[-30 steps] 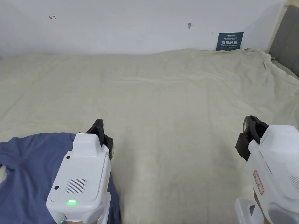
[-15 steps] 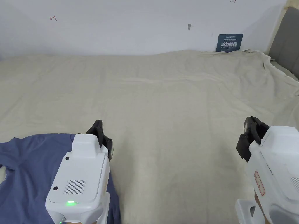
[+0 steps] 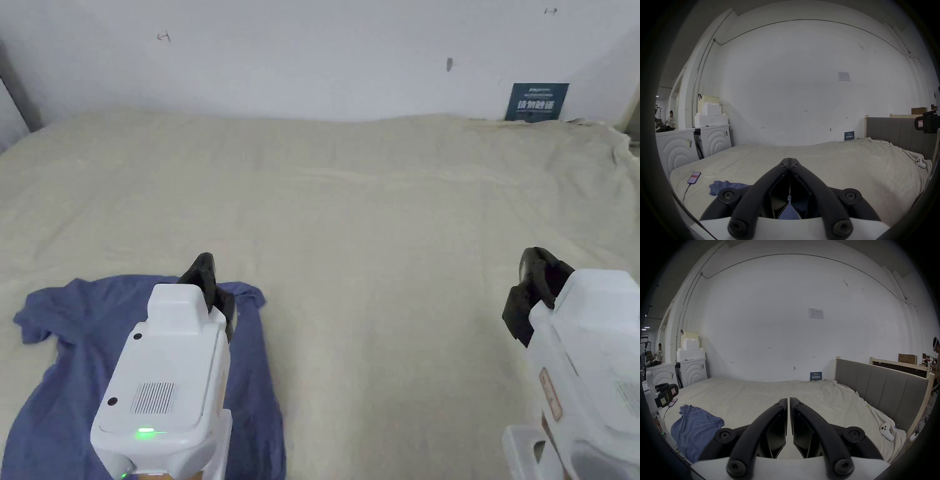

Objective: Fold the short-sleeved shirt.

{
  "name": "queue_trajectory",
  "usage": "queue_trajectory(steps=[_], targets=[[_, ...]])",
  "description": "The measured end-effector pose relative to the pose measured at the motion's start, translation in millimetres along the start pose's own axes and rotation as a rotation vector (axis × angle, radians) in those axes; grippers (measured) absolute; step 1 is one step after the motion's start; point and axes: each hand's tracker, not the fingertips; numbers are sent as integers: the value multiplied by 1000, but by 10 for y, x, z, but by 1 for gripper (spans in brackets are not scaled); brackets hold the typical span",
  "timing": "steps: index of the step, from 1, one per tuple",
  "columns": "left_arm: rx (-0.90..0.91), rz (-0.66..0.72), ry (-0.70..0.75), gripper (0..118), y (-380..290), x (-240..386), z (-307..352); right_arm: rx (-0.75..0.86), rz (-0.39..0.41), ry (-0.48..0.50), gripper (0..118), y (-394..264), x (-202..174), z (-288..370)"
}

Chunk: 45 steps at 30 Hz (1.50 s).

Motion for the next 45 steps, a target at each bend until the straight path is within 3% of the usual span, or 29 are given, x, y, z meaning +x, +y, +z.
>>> queue_trajectory(steps=[17, 26, 33, 45], targets=[[-21, -12, 309, 0, -6, -1259, 679, 11, -3, 343, 4, 1, -1312, -229], [-44, -13, 421, 0, -70, -1671, 1015, -10, -1, 458, 4, -73, -1799, -212], [-68, 10, 430, 0, -126, -1774, 1027, -15, 10, 486, 4, -101, -1882, -180], [-182, 7, 288, 0, -231, -1715, 461, -24, 20, 442, 4, -108, -1732, -324]])
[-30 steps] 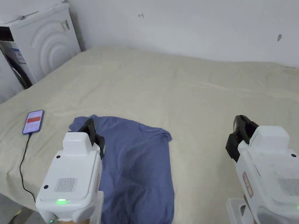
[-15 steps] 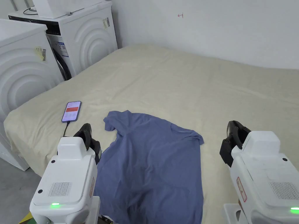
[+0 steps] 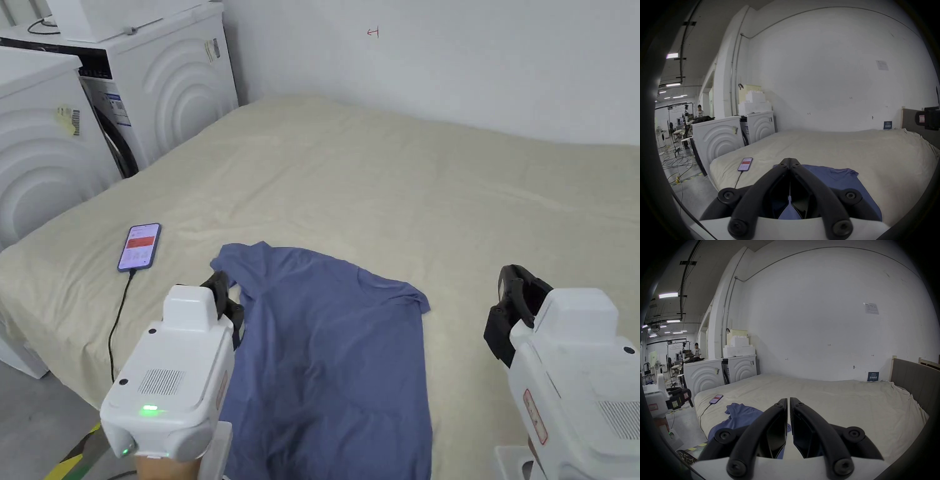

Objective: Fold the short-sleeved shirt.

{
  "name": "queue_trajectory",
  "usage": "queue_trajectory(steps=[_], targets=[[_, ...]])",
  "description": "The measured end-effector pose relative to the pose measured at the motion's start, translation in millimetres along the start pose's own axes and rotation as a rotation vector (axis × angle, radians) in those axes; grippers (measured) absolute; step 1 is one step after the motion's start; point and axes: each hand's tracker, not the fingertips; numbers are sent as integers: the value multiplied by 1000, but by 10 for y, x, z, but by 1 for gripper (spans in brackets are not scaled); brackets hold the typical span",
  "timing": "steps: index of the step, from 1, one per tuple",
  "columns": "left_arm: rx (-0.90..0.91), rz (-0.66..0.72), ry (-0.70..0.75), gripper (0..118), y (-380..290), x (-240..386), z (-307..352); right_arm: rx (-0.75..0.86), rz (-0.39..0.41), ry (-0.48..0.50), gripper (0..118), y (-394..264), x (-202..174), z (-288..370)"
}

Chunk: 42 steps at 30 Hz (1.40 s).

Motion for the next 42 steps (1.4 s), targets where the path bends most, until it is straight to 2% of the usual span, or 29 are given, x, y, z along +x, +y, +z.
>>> queue_trajectory(steps=[7, 9, 11, 12, 13, 15, 16, 17, 21, 27, 29, 31, 33, 34, 37, 38, 40, 42], targets=[[-308, -10, -109, 1, -99, 272, -776, -22, 11, -40, 4, -91, 229, -73], [-395, 37, -151, 4, -153, 318, -974, -37, 18, -55, 4, -121, 283, -81], [-505, 84, -177, 22, -220, 377, -1196, -50, 19, -69, 4, -161, 348, -87], [-573, 93, -191, 36, -244, 403, -1294, -56, 17, -76, 4, -170, 357, -86], [-605, 90, -201, 62, -289, 440, -1379, -63, 14, -83, 4, -183, 376, -87], [-682, 59, -198, 94, -400, 525, -1525, -73, 10, -98, 4, -211, 426, -90], [-704, 43, -189, 107, -455, 569, -1583, -78, 8, -106, 4, -226, 450, -88], [-726, 30, -176, 109, -512, 607, -1635, -82, 6, -111, 4, -238, 473, -86], [-821, -17, -187, 108, -747, 716, -1816, -99, 4, -132, 4, -293, 578, -67], [-923, -16, -145, 107, -1057, 794, -1994, -122, 10, -158, 4, -339, 682, -16], [-949, -21, -142, 93, -1095, 807, -2018, -127, 13, -168, 4, -346, 702, 1], [-973, -16, -178, 71, -1127, 820, -1989, -132, 13, -178, 4, -355, 724, 13], [-960, -29, -169, 60, -1098, 865, -1992, -137, 8, -187, 4, -338, 682, -17], [-967, -42, -167, 45, -1076, 902, -1954, -140, 4, -191, 4, -335, 683, -21], [-956, -82, -180, 11, -1063, 938, -1928, -140, -3, -200, 4, -400, 852, 71], [-947, -118, -186, 7, -1064, 941, -1895, -137, -3, -203, 4, -397, 866, 84], [-944, -103, -212, 3, -1052, 881, -1868, -134, -6, -207, 4, -386, 888, 97], [-943, -25, -246, 1, -994, 776, -1857, -132, -9, -209, 4, -376, 905, 104]])
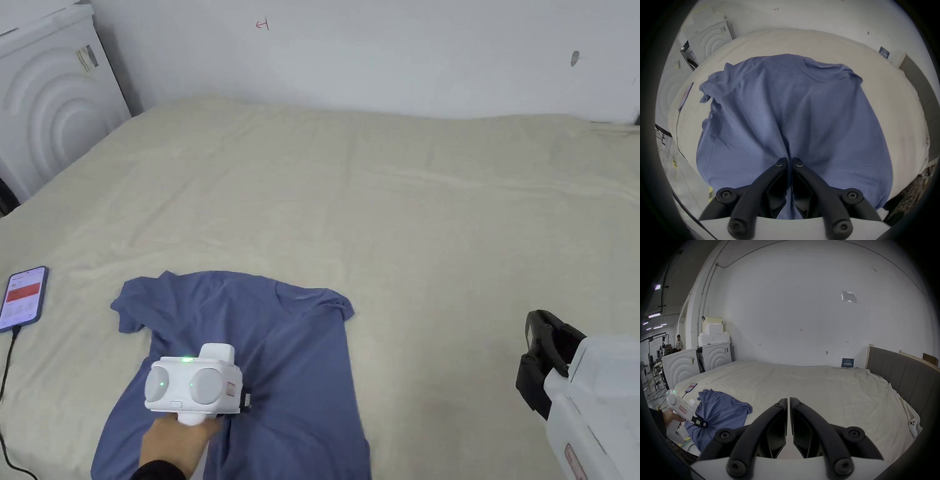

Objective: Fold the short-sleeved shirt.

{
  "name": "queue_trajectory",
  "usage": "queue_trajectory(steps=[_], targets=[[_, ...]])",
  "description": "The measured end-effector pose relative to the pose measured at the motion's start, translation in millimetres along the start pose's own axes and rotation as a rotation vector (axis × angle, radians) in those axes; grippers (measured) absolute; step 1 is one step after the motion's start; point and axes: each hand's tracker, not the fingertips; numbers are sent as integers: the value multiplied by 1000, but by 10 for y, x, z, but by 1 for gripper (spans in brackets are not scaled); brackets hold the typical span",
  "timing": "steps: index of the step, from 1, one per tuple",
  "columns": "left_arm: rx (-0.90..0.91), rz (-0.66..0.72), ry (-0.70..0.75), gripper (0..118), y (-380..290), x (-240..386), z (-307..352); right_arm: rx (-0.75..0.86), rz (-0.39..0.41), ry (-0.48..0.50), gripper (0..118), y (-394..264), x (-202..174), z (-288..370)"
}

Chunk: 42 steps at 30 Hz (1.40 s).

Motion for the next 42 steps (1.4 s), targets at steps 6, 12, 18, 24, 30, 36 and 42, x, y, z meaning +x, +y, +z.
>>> queue_trajectory(steps=[6, 12, 18, 24, 30, 36, 42], targets=[[79, 212, -254, 0, -55, -388, 360, 6, -23, -14, 4, 22, 61, 68], [150, 274, -406, 0, -109, -303, 701, 16, -50, -33, 4, 32, 160, 138], [230, 224, -577, 0, 168, 225, 1066, 39, -60, -59, 4, 95, 278, 254], [305, 100, -704, 0, 637, 929, 1444, 76, -65, -112, 4, 133, 382, 349], [371, -53, -818, 0, 1010, 1638, 1919, 108, -68, -195, 4, 186, 751, 690], [409, -189, -915, 0, 1214, 2361, 2316, 132, -79, -282, 4, 207, 1046, 929], [387, -284, -986, 0, 1241, 2921, 2411, 134, -82, -356, 4, 130, 1555, 1269]])
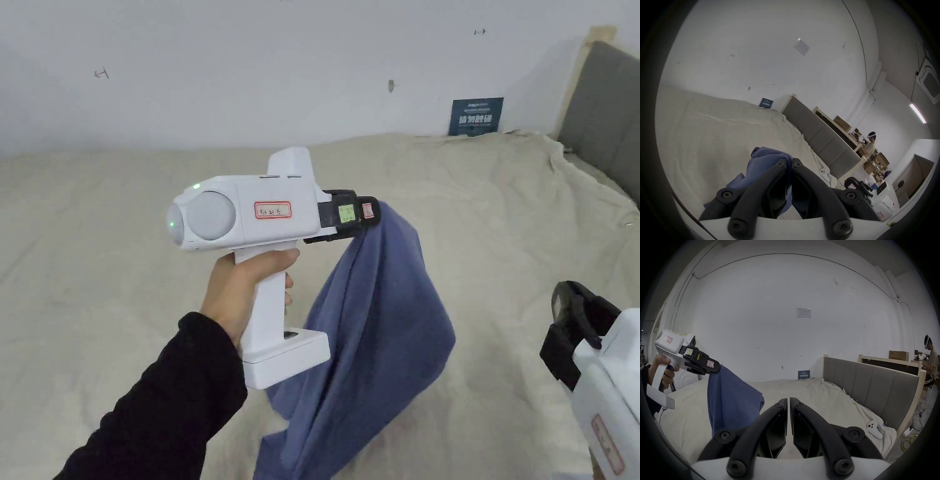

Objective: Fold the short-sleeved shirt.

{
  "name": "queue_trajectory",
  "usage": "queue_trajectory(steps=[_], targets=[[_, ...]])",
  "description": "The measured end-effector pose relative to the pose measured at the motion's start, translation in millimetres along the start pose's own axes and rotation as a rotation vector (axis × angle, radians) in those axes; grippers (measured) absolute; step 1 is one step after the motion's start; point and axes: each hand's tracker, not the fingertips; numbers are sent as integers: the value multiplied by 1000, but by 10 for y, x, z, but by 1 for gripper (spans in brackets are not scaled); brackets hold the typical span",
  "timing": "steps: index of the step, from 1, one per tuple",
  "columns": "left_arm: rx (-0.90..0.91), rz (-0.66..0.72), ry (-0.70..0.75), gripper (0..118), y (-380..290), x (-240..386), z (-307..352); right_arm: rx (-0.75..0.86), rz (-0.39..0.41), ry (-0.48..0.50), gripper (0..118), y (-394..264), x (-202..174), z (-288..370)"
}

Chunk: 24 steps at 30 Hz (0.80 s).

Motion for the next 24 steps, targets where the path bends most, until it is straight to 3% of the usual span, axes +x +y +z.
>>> queue_trajectory(steps=[6, 11, 18, 21, 24], targets=[[-158, -27, 62, 0, -350, -95, -513, -17, -6, -50, 4, -86, 345, 64], [-371, -56, 223, 0, -907, -509, -1036, -42, -14, -68, 4, -186, 566, 78], [-554, -50, 344, 0, -1617, -846, -1464, -80, -26, -75, 4, -280, 661, 58], [-619, -61, 371, 4, -1825, -910, -1590, -92, -28, -73, 4, -244, 596, 70], [-624, -52, 397, 19, -1964, -923, -1639, -103, -30, -69, 4, -244, 601, 75]])
